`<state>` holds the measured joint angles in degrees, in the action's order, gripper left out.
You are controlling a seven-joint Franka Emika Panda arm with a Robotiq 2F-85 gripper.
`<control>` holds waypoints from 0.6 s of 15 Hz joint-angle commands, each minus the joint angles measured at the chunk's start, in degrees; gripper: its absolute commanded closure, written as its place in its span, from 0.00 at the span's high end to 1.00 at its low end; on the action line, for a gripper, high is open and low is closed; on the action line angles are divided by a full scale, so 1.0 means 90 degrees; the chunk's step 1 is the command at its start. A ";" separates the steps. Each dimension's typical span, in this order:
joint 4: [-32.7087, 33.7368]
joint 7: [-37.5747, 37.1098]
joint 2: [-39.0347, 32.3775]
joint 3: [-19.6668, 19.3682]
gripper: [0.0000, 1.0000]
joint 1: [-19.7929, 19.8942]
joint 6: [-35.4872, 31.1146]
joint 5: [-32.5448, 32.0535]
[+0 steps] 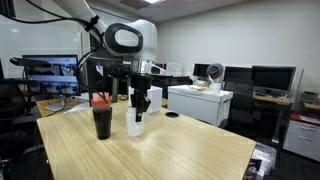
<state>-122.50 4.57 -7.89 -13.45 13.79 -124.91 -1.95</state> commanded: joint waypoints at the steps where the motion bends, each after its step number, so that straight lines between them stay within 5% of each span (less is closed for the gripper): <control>1: -0.0394 0.0192 0.0249 -0.0036 0.07 0.0063 -0.0188 -0.0104; 2: -0.0468 0.0200 0.0229 -0.0053 0.36 0.0074 -0.0162 -0.0150; 9: -0.0899 0.0137 0.0041 -0.0214 0.75 0.0108 -0.0036 -0.0514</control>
<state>-128.88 4.68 -8.29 -15.32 14.16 -124.95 -4.95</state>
